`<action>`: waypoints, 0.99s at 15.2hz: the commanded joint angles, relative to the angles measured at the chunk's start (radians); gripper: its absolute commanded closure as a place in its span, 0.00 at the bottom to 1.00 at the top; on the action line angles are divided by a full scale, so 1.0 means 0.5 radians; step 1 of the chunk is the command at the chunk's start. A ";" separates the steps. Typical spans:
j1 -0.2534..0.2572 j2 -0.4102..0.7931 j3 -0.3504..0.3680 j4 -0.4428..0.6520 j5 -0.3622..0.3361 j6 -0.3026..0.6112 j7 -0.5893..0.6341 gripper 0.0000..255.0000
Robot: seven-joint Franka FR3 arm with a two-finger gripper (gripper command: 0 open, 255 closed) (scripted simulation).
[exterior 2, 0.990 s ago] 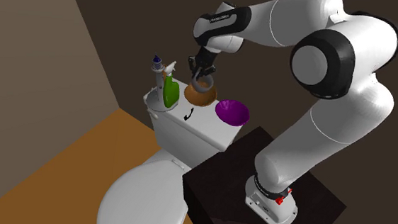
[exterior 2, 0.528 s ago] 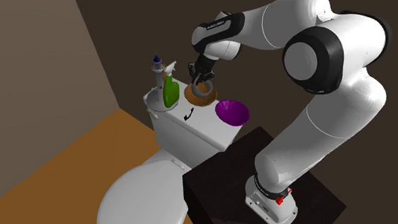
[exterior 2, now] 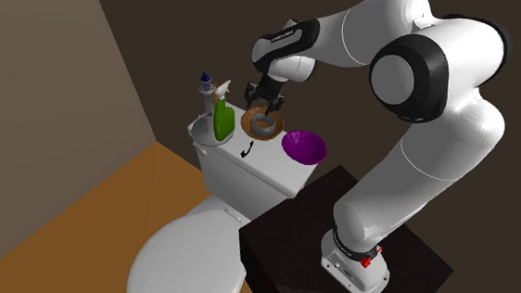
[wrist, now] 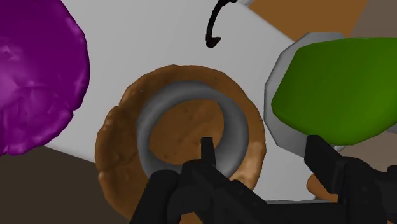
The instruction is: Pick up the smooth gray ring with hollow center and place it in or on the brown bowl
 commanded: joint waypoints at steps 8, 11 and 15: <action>-0.075 -0.134 -0.054 0.080 -0.098 -0.243 0.053 0.00; -0.087 -0.134 -0.042 0.080 -0.097 -0.243 0.052 0.00; -0.102 -0.133 -0.028 0.080 -0.094 -0.244 0.050 0.00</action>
